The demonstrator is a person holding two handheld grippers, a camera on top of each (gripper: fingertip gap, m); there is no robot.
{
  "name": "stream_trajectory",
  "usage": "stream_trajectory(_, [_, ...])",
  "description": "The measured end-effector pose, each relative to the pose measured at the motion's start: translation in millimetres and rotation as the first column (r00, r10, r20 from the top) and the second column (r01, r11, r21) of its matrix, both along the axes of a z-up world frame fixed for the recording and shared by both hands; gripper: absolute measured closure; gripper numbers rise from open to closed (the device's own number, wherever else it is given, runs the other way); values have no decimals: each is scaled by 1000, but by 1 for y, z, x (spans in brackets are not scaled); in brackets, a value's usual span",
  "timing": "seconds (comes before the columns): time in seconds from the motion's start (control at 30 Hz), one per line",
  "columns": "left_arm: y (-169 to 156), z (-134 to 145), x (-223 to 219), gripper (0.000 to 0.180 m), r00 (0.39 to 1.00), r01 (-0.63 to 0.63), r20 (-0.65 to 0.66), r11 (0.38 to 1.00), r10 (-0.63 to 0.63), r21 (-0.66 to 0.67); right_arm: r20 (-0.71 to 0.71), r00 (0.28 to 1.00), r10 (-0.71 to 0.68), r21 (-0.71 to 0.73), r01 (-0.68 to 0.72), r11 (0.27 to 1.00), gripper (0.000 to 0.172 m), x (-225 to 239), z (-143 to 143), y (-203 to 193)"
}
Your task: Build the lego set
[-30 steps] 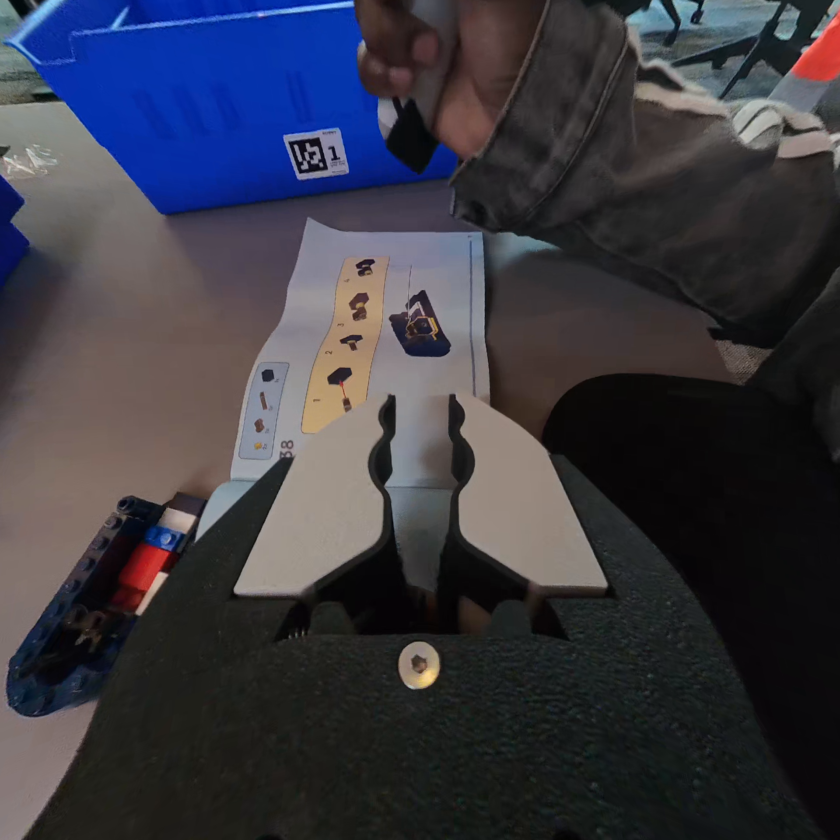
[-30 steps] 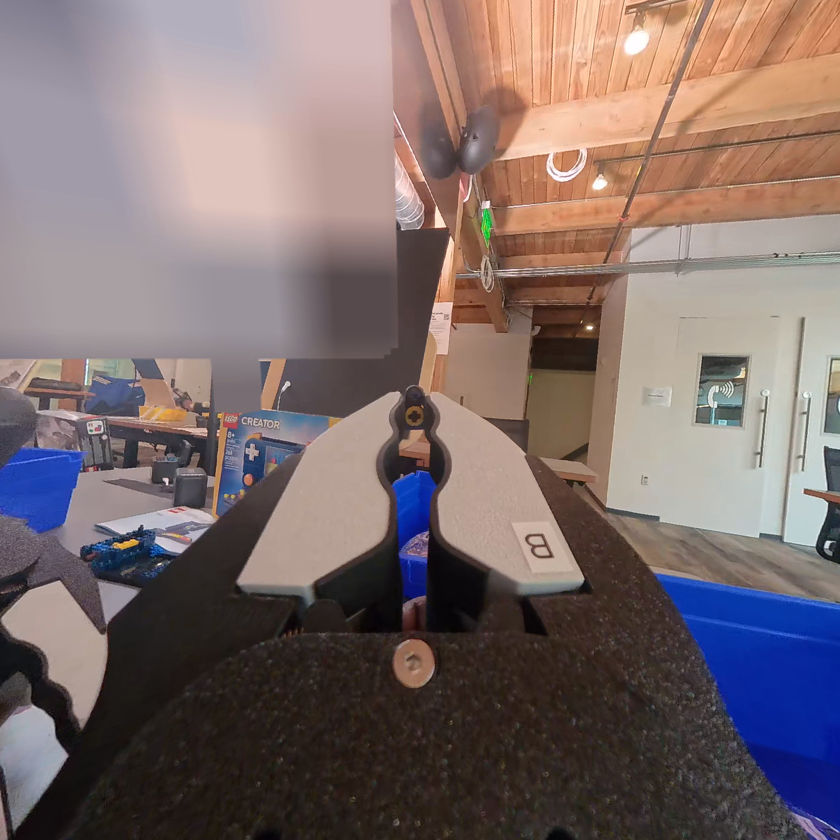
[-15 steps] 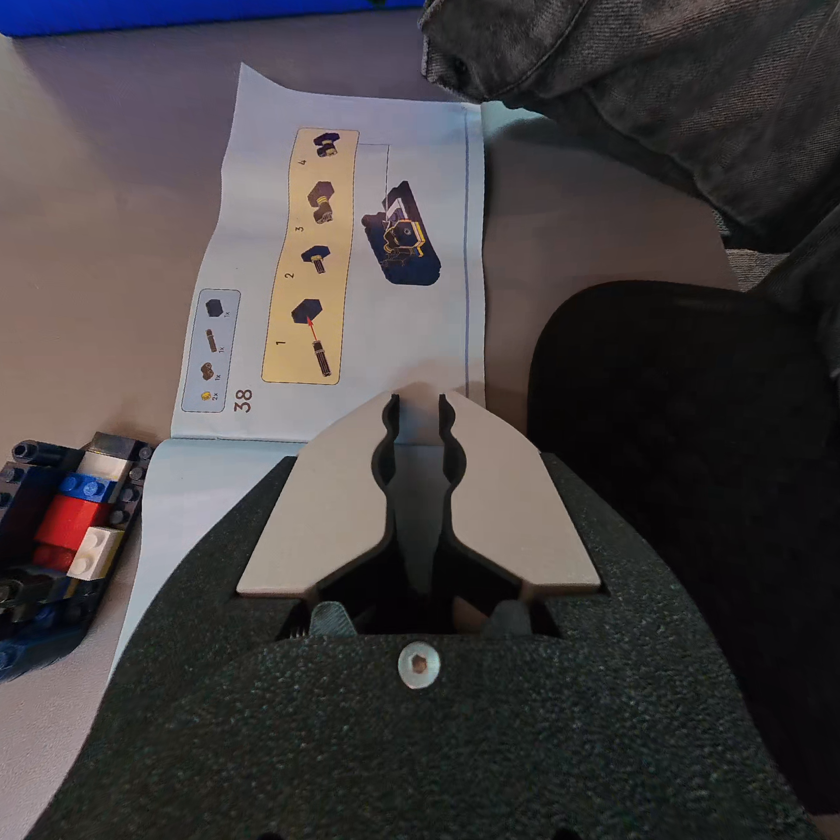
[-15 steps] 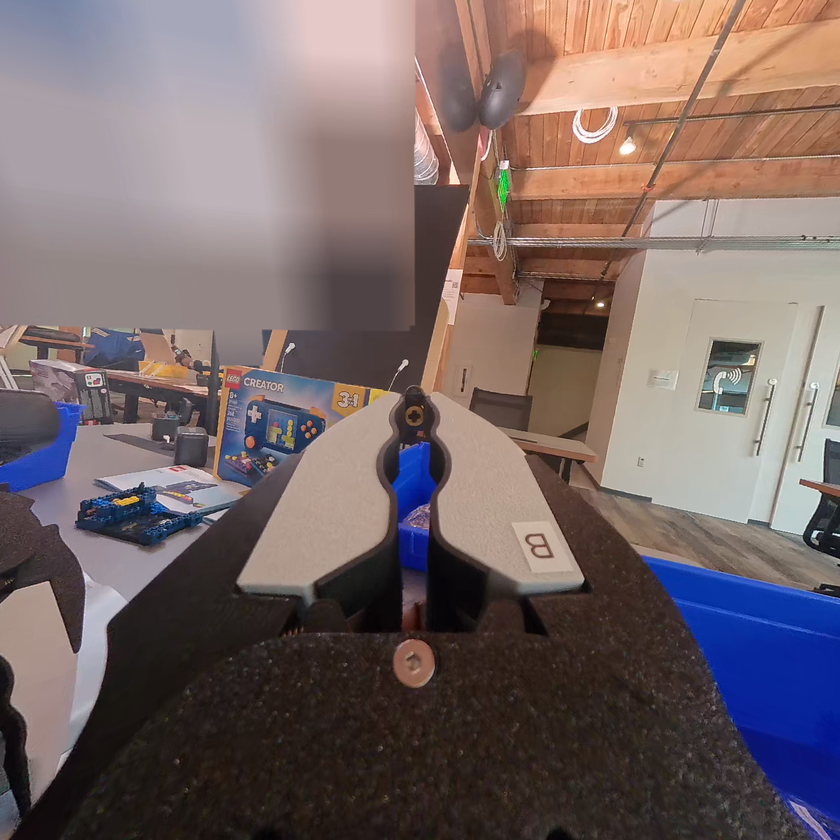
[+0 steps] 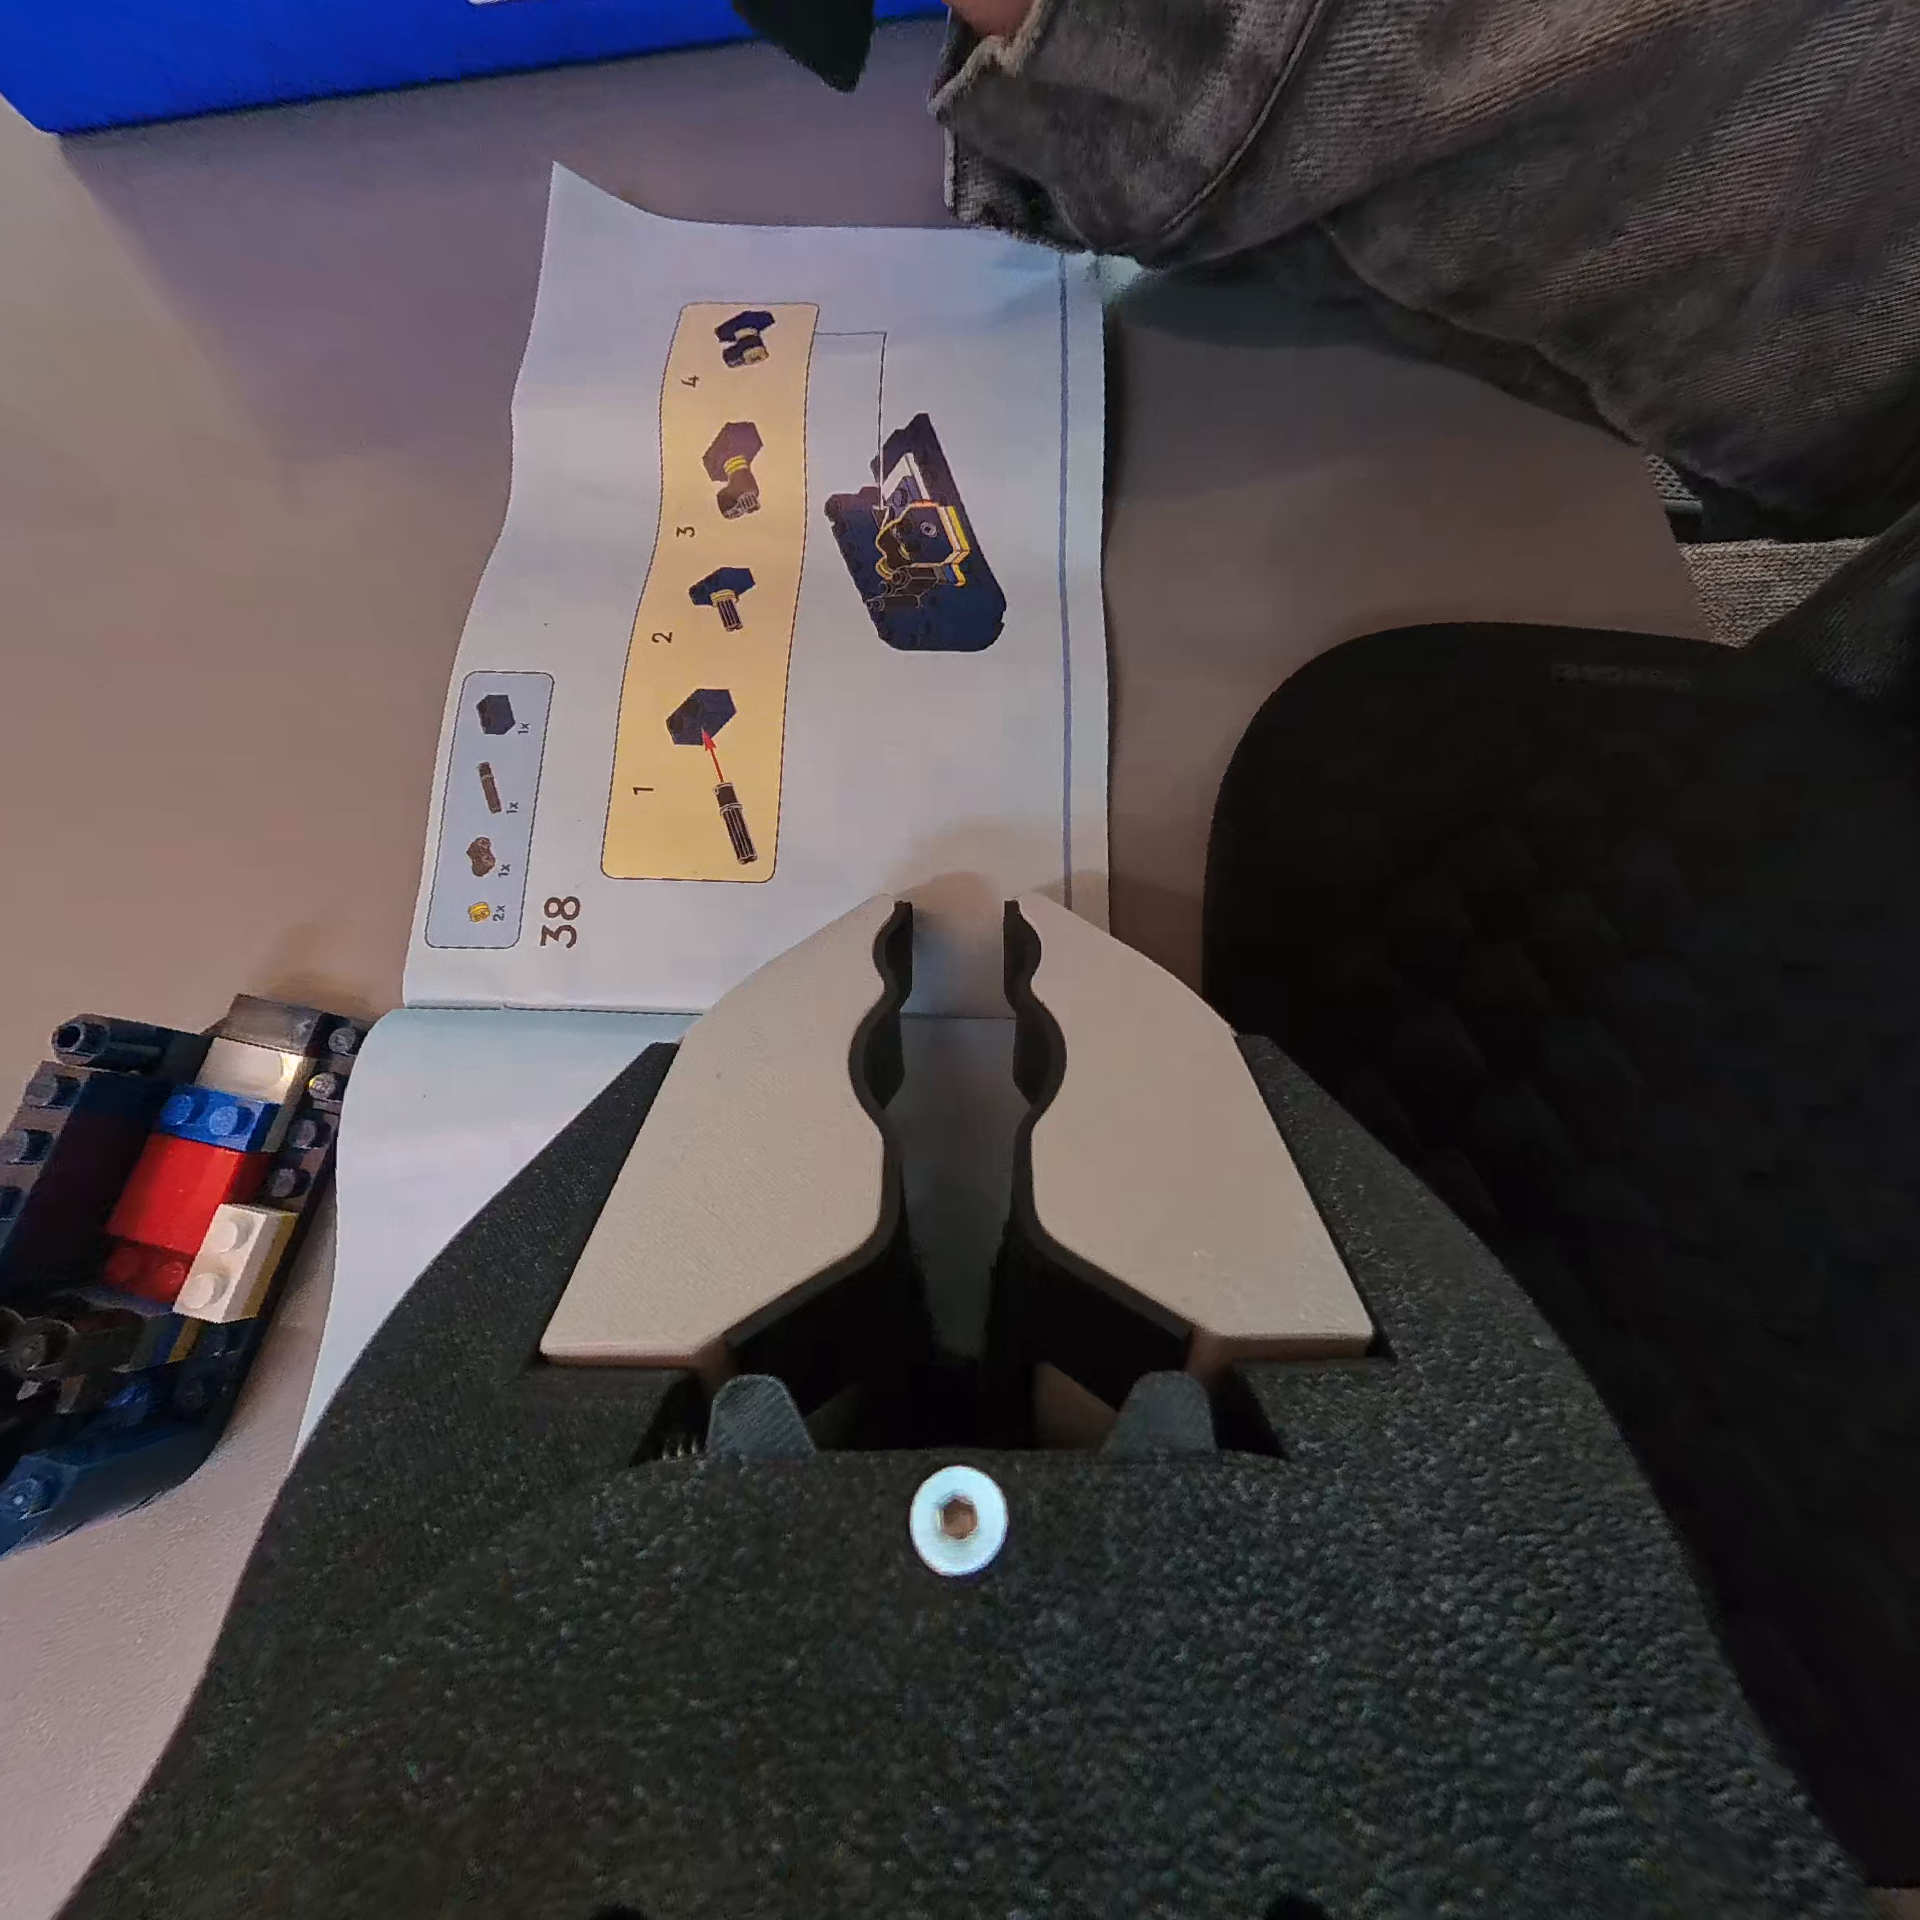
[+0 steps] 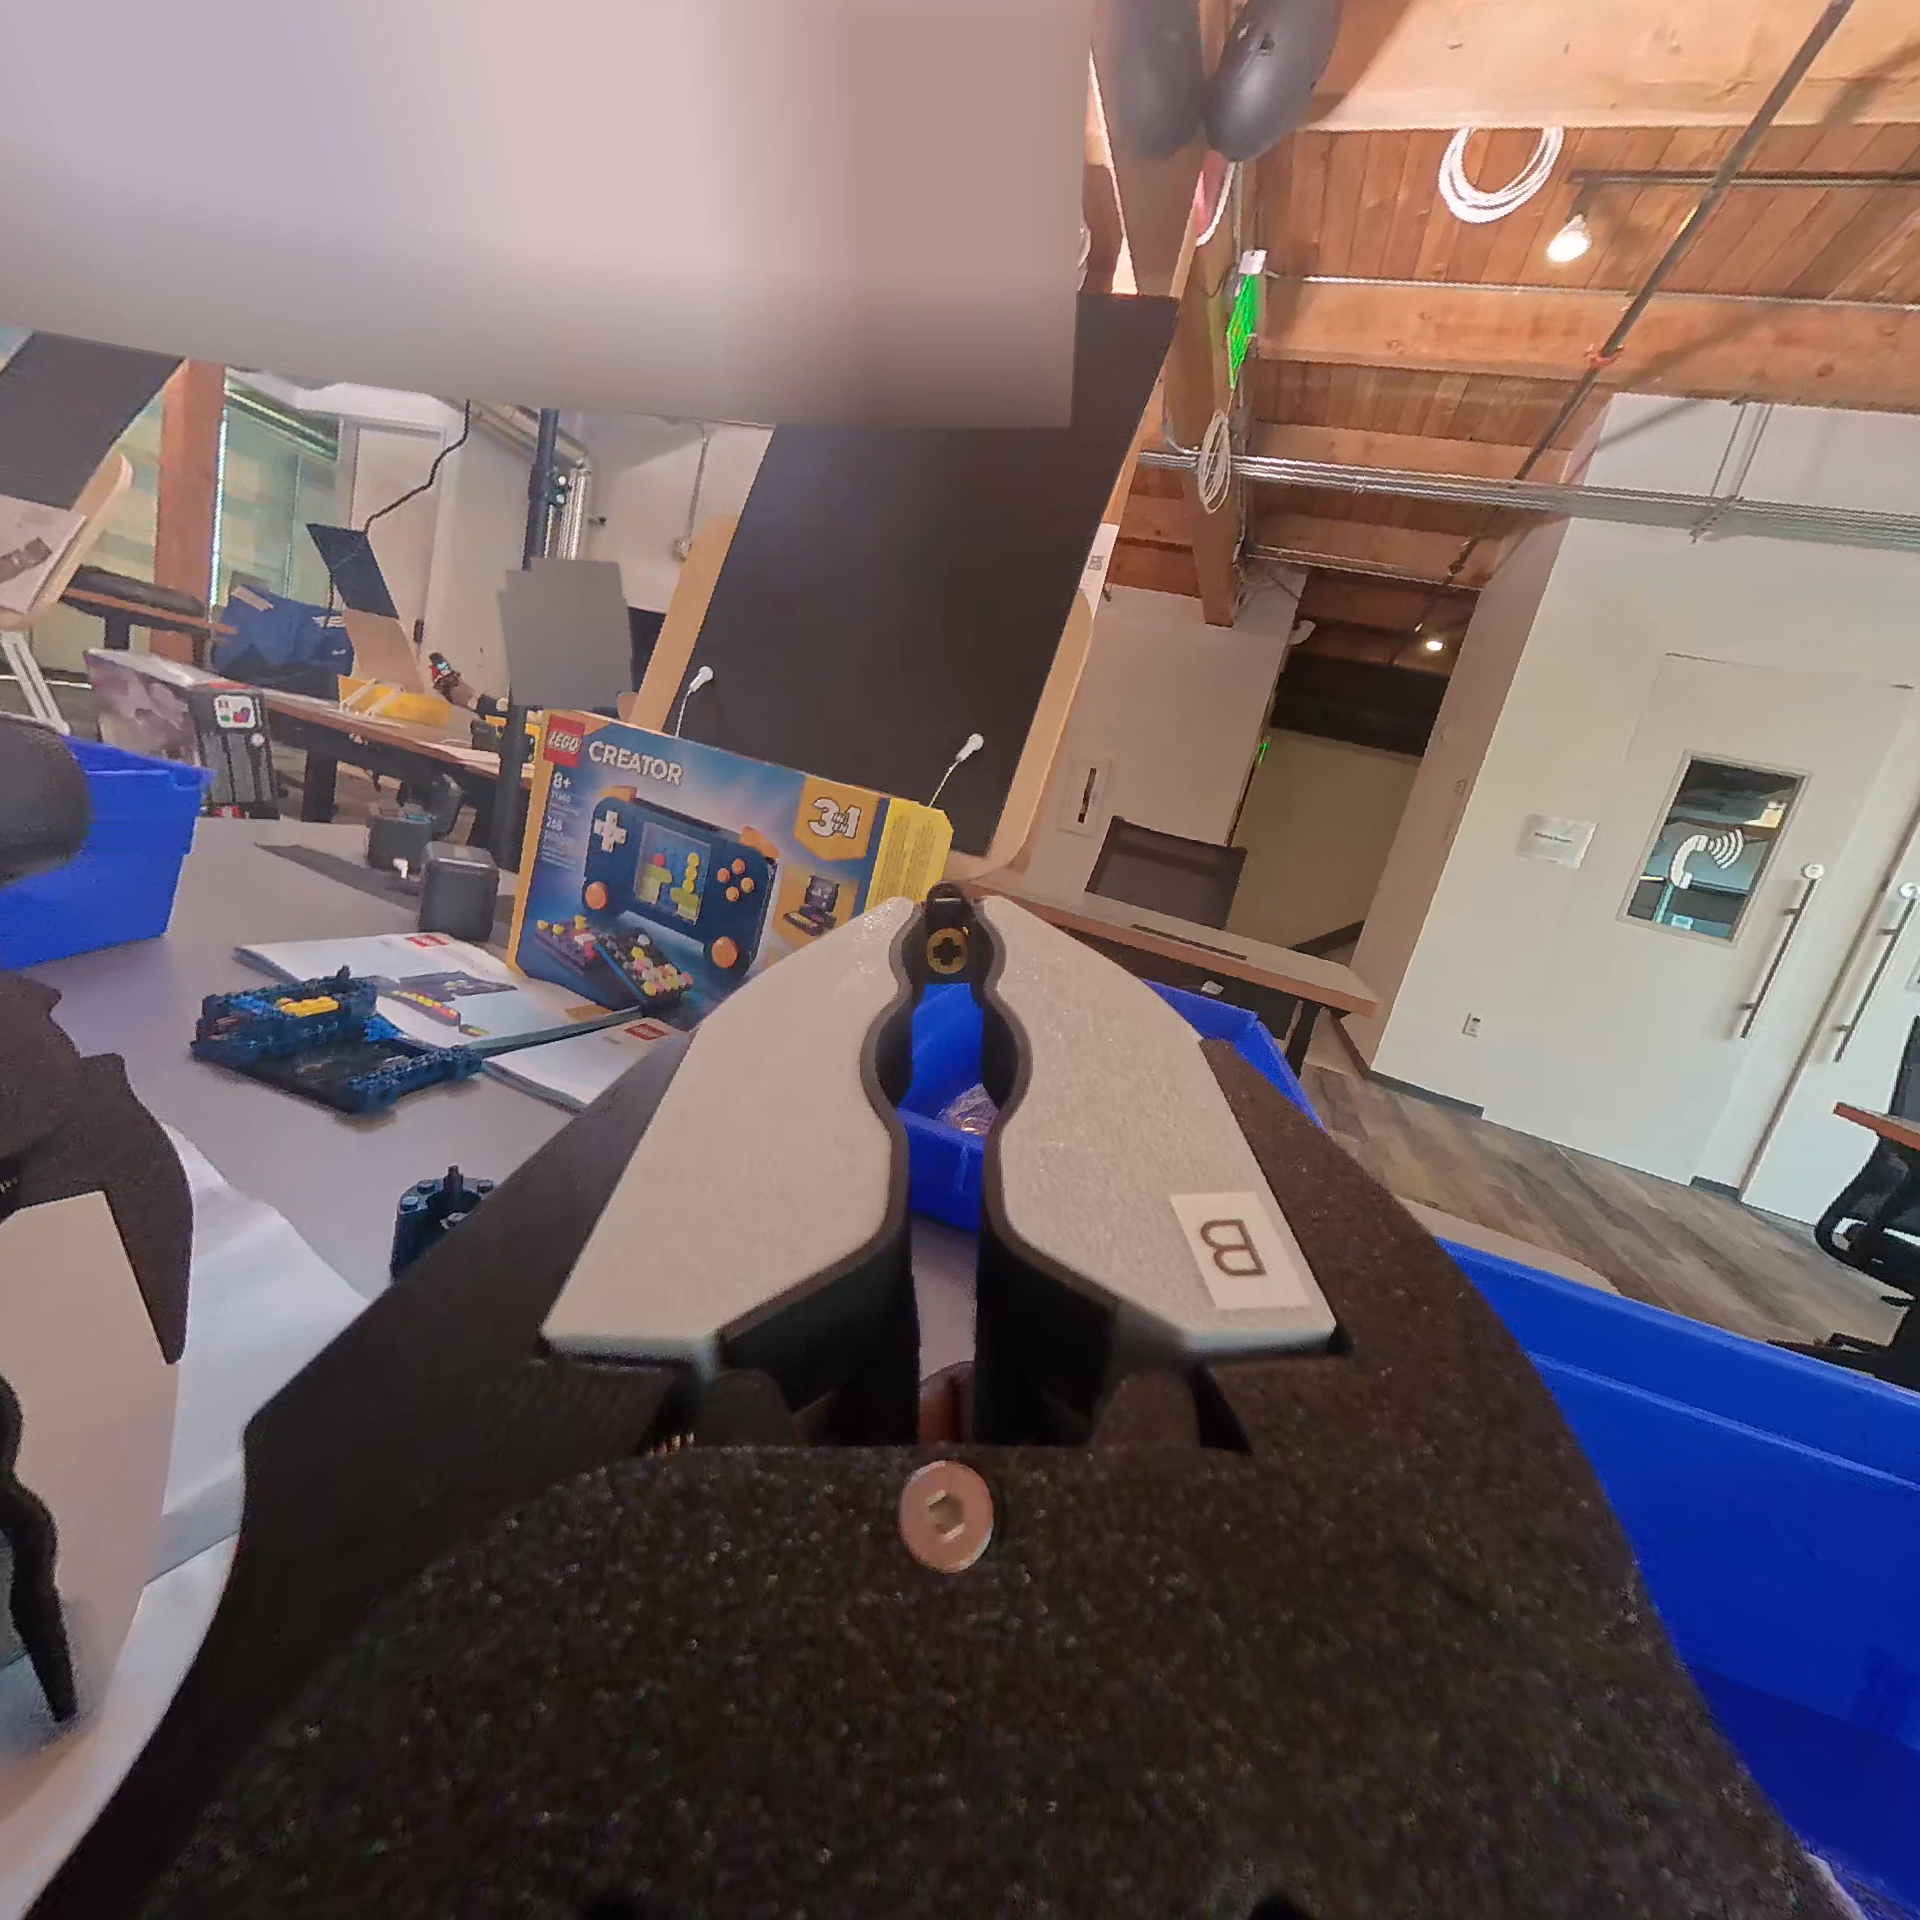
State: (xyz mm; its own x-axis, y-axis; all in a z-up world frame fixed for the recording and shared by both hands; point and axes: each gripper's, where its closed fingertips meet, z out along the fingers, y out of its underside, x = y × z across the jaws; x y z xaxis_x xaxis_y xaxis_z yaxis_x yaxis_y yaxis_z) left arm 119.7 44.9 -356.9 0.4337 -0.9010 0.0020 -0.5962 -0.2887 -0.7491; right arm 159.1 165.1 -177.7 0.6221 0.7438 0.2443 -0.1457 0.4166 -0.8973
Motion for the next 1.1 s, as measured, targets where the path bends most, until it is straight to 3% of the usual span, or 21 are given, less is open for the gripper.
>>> stream_trajectory(1.1, [0, 0, 0, 164, 1000, -1, -12, 1000, 1, 29, 24, 1000, 2, -53, -1, 999, 165, -3, -10, 6])
